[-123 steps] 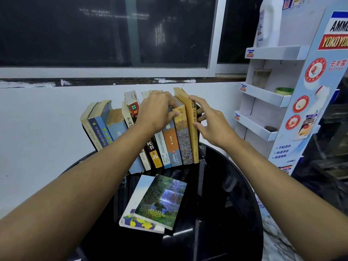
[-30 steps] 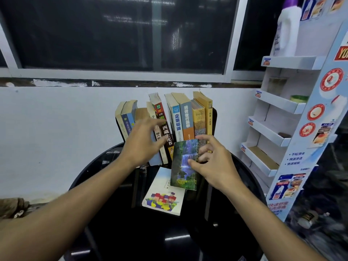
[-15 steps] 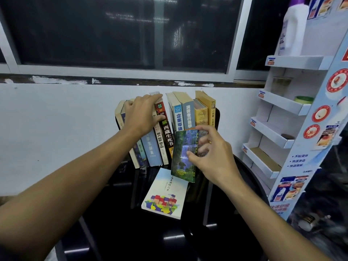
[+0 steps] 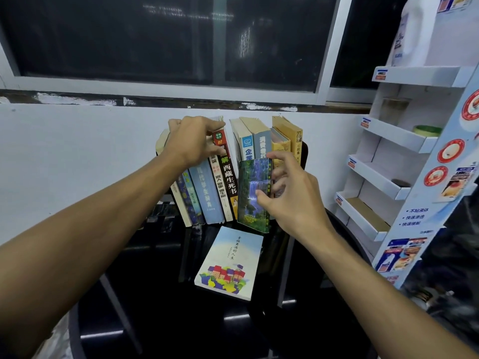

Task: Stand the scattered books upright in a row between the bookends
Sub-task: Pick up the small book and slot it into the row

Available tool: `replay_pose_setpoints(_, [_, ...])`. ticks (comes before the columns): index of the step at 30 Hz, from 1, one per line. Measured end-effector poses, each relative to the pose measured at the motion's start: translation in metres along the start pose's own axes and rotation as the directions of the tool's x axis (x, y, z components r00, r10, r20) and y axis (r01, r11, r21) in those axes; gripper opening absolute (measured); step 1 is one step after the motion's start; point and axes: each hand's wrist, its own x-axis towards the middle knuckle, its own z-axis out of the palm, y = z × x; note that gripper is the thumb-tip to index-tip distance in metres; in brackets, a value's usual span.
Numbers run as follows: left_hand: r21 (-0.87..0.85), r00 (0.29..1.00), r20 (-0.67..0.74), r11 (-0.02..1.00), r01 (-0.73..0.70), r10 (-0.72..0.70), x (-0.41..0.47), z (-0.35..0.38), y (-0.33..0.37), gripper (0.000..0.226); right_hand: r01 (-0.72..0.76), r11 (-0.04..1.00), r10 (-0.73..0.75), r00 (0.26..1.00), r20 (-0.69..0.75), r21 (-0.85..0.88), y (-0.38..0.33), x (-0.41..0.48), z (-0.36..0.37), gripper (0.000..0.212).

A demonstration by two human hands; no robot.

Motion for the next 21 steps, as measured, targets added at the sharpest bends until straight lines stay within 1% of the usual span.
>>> replay_pose_setpoints(3, [0.021, 1.0, -0.003, 0.999, 0.025, -0.025, 0.0, -0.001, -0.001, 0.057, 0.043, 0.998, -0.043, 0.999, 0.006, -0.035, -0.005, -0.004, 0.006, 0.064])
replay_pose_setpoints(8, [0.003, 0.999, -0.042, 1.0, 0.014, -0.014, -0.006, -0.006, 0.001, 0.045, 0.119, 0.988, -0.118, 0.993, 0.012, -0.102, -0.008, -0.009, 0.022, 0.066])
replay_pose_setpoints(12, [0.01, 0.999, -0.043, 1.0, 0.019, -0.019, -0.008, -0.005, 0.001, 0.045, 0.144, 0.98, -0.145, 0.989, 0.004, -0.136, -0.008, -0.005, 0.03, 0.065])
replay_pose_setpoints(16, [0.014, 0.998, -0.049, 0.999, 0.033, -0.032, -0.01, -0.004, 0.001, 0.047, 0.15, 0.967, -0.153, 0.988, -0.002, -0.207, -0.008, 0.001, 0.037, 0.064])
replay_pose_setpoints(21, [0.012, 0.998, -0.059, 1.0, 0.027, -0.026, -0.014, -0.005, 0.002, 0.037, 0.177, 0.954, -0.188, 0.982, -0.023, -0.242, 0.001, 0.01, 0.052, 0.061])
